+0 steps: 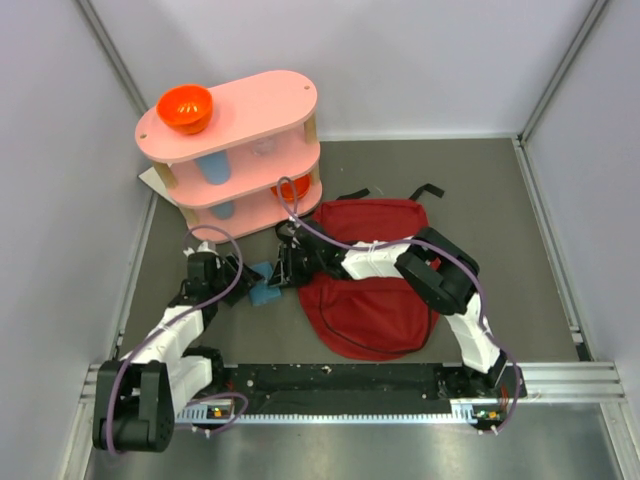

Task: Pack the student bag
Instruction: Pick up the personal item from the center of the board.

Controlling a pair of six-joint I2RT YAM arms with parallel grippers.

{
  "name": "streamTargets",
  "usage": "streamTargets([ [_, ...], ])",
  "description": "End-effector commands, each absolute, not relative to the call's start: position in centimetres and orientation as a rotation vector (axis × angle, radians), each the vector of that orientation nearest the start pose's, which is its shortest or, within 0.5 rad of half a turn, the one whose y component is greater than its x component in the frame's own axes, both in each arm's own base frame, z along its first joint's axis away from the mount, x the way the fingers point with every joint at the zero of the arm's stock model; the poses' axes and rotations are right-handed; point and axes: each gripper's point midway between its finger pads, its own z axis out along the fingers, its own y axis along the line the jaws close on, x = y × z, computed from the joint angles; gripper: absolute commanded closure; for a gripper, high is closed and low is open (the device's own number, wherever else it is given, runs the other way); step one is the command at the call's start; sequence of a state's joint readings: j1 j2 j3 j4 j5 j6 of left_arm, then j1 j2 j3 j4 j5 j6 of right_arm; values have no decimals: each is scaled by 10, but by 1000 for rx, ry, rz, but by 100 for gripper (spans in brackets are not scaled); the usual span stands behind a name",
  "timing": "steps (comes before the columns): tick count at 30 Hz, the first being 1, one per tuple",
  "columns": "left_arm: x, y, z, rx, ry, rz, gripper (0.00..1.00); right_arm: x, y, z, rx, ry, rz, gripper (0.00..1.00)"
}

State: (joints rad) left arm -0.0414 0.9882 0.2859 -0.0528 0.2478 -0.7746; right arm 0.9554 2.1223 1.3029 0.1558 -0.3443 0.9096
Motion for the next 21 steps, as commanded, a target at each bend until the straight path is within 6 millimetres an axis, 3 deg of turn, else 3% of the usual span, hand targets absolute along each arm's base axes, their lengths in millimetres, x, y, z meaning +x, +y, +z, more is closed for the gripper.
streamTargets([
  [1, 239, -98, 31, -703, 2326, -799, 40, 225, 502, 45, -285, 2520, 1366, 67],
  [6, 239, -99, 36, -694, 2309, -810, 42, 224, 501, 55, -275, 2493, 1402, 78],
  [11, 237, -98, 36, -690, 2310, -801, 43, 227, 502, 76, -257, 2426, 1443, 100],
  [18, 238, -98, 43, -662, 2285, -810, 43, 227, 498, 93, -269, 2376, 1458, 100],
  [21, 239, -106, 49, -628, 2262, -874, 43, 225, 498, 88, -285, 2396, 1457, 100],
])
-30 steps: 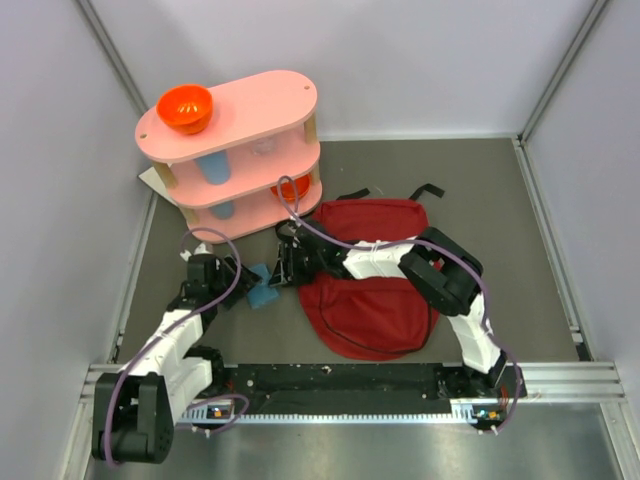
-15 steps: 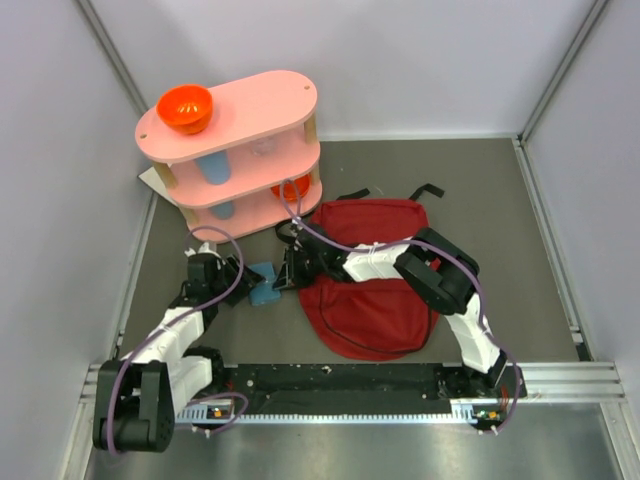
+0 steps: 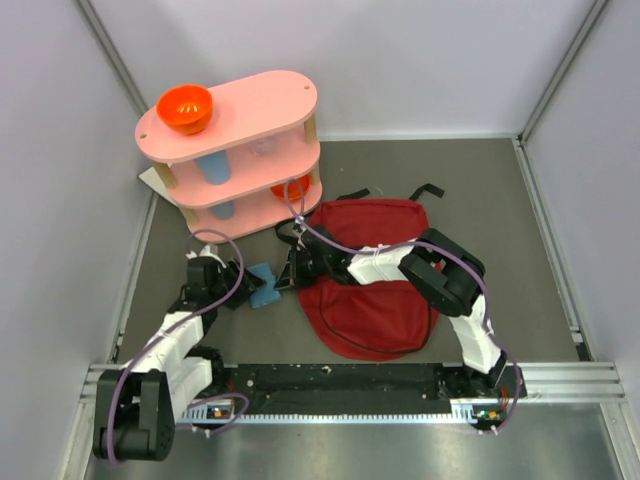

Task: Pack the student bag
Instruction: Pick up the personal item from the center of the board.

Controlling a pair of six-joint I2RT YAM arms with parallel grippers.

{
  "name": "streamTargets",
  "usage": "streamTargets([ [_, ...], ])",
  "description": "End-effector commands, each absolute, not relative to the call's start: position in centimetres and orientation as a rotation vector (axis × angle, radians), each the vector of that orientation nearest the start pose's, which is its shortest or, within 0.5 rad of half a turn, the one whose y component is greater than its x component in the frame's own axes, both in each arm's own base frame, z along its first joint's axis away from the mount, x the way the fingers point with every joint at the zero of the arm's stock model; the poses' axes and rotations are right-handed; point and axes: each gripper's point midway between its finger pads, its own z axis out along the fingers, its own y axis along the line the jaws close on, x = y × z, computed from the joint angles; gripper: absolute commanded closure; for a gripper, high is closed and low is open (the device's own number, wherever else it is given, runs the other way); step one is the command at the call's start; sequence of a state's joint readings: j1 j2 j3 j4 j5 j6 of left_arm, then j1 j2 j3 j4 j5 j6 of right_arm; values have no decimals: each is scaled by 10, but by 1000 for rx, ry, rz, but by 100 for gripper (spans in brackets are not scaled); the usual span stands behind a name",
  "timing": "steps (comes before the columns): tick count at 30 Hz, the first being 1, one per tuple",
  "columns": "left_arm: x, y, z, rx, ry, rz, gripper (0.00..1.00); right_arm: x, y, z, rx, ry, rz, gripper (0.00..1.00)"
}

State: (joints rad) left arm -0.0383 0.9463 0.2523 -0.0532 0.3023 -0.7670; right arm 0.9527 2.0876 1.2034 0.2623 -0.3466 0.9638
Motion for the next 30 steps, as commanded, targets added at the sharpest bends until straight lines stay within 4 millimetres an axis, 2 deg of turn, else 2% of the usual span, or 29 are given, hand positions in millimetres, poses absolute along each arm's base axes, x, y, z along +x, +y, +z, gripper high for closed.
streamTargets([
  [1, 243, -108, 57, -596, 2229, -900, 43, 224, 498, 86, -289, 2401, 1460, 100],
  [4, 244, -111, 62, -569, 2204, -923, 43, 222, 497, 77, -288, 2427, 1454, 100],
  [8, 246, -111, 68, -556, 2185, -924, 51, 222, 496, 71, -286, 2445, 1440, 100],
  [12, 248, -104, 72, -565, 2180, -869, 86, 224, 491, 71, -276, 2453, 1397, 100],
  [14, 248, -99, 72, -568, 2189, -823, 89, 226, 488, 79, -284, 2433, 1390, 100],
  [16, 248, -96, 74, -565, 2194, -794, 96, 228, 485, 89, -292, 2406, 1390, 95],
  [18, 247, -90, 74, -562, 2211, -747, 100, 231, 481, 100, -293, 2378, 1389, 82],
  [19, 250, -89, 82, -552, 2201, -738, 100, 230, 477, 103, -306, 2373, 1377, 77],
  [20, 250, -88, 86, -526, 2199, -726, 100, 229, 474, 124, -320, 2328, 1391, 70],
  [21, 251, -87, 95, -511, 2177, -719, 100, 233, 469, 135, -317, 2297, 1376, 65],
  [22, 252, -87, 106, -500, 2167, -720, 100, 230, 462, 138, -342, 2297, 1336, 58],
  [23, 252, -88, 115, -469, 2152, -724, 100, 230, 454, 162, -337, 2251, 1335, 47],
  [26, 253, -100, 158, -372, 2063, -808, 100, 233, 428, 176, -292, 2219, 1272, 35],
  [27, 253, -104, 172, -338, 2028, -838, 100, 232, 419, 197, -273, 2166, 1296, 34],
  [28, 251, -115, 191, -263, 1991, -912, 100, 232, 404, 190, -230, 2185, 1296, 33],
  [29, 250, -121, 203, -221, 1966, -956, 99, 230, 398, 198, -222, 2162, 1331, 32],
  [30, 248, -128, 213, -167, 1944, -1004, 99, 228, 387, 216, -209, 2111, 1365, 31],
])
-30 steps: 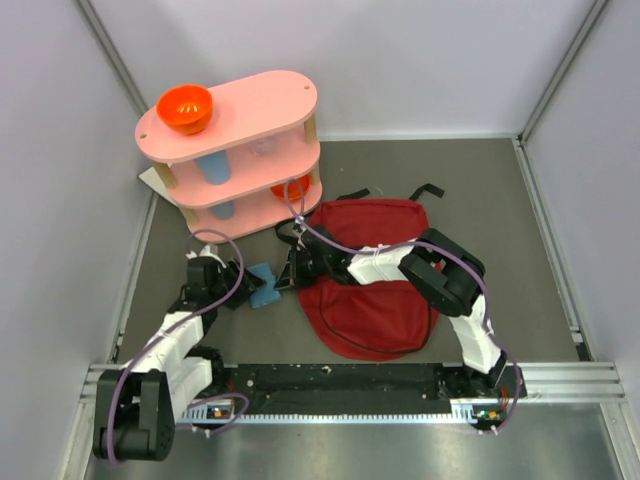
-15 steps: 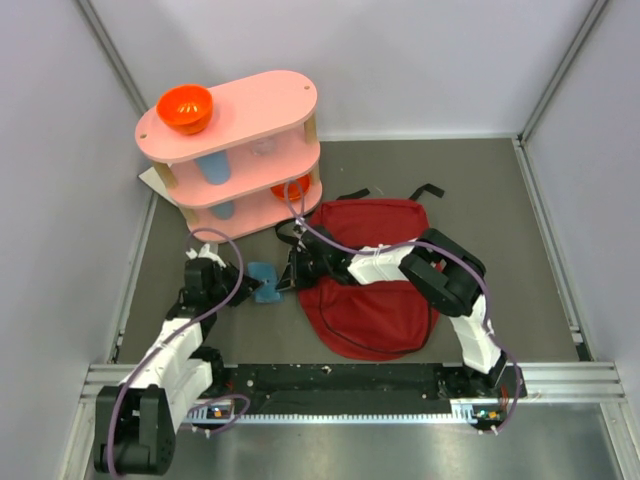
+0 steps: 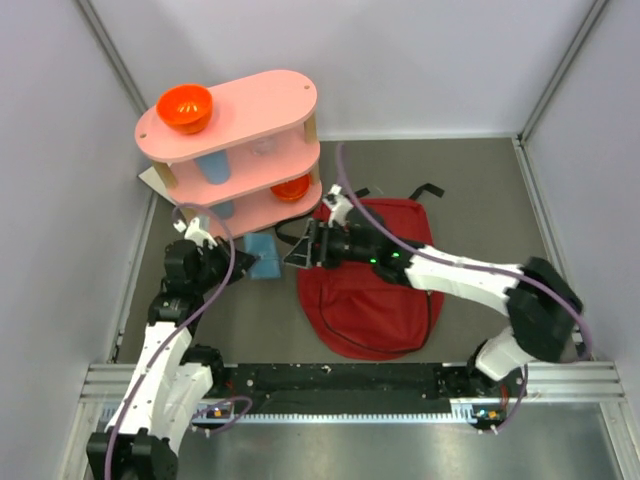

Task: Pack the student bag
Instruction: Pick up the personal item from the center of the board.

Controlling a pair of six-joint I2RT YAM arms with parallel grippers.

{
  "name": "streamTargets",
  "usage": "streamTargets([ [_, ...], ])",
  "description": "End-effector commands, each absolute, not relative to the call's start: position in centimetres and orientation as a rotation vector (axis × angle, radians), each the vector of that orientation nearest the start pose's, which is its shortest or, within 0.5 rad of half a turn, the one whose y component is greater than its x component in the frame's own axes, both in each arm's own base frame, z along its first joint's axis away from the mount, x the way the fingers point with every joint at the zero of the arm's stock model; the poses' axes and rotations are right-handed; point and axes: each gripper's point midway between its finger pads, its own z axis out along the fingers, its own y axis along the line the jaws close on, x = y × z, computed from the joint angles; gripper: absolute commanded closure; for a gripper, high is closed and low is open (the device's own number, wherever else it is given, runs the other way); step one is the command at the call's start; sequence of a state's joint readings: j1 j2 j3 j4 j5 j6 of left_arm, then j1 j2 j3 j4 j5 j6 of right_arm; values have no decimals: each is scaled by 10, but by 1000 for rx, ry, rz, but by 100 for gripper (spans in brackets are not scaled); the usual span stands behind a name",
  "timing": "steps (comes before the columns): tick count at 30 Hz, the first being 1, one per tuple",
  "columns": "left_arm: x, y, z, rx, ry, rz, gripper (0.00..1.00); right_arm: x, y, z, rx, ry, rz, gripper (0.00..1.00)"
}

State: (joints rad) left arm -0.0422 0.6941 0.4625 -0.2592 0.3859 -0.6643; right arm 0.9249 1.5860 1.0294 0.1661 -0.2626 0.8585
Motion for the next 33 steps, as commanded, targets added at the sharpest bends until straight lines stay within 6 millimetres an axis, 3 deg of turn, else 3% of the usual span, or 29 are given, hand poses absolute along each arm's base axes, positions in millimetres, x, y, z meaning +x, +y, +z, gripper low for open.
streamTargets([
  [1, 239, -140, 227, -83, 1921, -1093, 99, 228, 373, 208, -187, 2124, 1354, 28],
  [3, 236, -151, 248, -9, 1856, -1190, 96, 217, 362, 229, -235, 2061, 1415, 27],
  [5, 228, -164, 271, 94, 1779, -1310, 91, 209, 352, 233, -261, 2047, 1437, 24],
  [9, 223, -179, 288, 190, 1728, -1398, 84, 194, 341, 246, -286, 1982, 1488, 19],
  [12, 221, -195, 288, 243, 1744, -1430, 79, 190, 339, 251, -283, 1949, 1514, 18],
  [17, 216, -222, 288, 278, 1753, -1463, 79, 184, 345, 253, -286, 1905, 1616, 17],
  [22, 216, -226, 292, 267, 1738, -1495, 79, 183, 350, 254, -255, 1873, 1686, 18],
  [29, 218, -230, 285, 239, 1750, -1513, 78, 182, 352, 259, -239, 1832, 1745, 28],
  [33, 218, -233, 279, 211, 1761, -1535, 77, 181, 354, 257, -225, 1812, 1787, 44],
])
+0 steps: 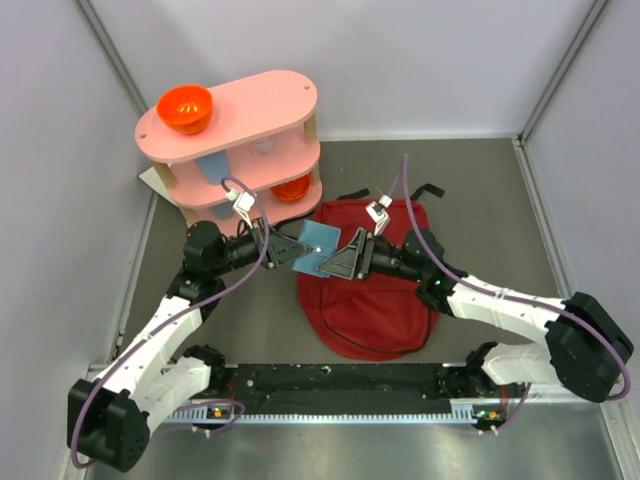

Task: Pack the student bag
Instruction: Pick up the personal item from the center of the board.

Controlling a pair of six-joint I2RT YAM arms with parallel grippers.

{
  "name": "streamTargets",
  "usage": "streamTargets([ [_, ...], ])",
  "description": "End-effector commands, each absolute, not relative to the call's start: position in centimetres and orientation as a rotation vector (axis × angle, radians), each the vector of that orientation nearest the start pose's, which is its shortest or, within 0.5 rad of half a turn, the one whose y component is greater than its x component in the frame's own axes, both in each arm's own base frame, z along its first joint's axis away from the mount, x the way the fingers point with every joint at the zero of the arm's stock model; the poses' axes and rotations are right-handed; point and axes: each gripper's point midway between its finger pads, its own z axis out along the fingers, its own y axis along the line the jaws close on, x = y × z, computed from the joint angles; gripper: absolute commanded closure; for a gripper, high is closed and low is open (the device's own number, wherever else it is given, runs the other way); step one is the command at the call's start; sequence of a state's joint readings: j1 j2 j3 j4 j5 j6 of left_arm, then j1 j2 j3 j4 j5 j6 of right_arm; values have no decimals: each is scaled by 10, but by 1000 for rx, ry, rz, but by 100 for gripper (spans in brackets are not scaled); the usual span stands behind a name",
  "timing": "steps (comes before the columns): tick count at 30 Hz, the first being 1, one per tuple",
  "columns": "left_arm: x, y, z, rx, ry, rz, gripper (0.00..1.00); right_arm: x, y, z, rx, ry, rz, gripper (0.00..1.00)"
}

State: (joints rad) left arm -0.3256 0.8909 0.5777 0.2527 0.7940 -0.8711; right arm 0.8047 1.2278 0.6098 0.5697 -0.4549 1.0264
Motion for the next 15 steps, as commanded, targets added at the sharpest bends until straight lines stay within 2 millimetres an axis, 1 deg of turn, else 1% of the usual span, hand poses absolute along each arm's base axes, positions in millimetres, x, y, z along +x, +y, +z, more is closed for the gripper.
streamTargets([
  [1, 218, -233, 279, 210, 1760, -1534, 76, 182, 355, 255, -226, 1814, 1787, 45],
  [3, 219, -233, 276, 200, 1769, -1531, 76, 182, 355, 257, -219, 1801, 1800, 49],
  [8, 218, -235, 267, 197, 1798, -1531, 72, 184, 353, 262, -209, 1757, 1805, 50],
  [10, 217, -237, 262, 191, 1812, -1532, 69, 183, 354, 263, -213, 1753, 1806, 58],
  [11, 217, -237, 261, 191, 1816, -1530, 68, 183, 354, 263, -214, 1754, 1805, 66],
  [12, 218, -237, 258, 188, 1823, -1525, 67, 184, 354, 262, -212, 1755, 1803, 77],
  [14, 218, -238, 256, 183, 1831, -1521, 67, 183, 353, 260, -203, 1762, 1803, 82],
  [15, 218, -239, 253, 188, 1841, -1522, 66, 184, 352, 259, -199, 1764, 1798, 93],
])
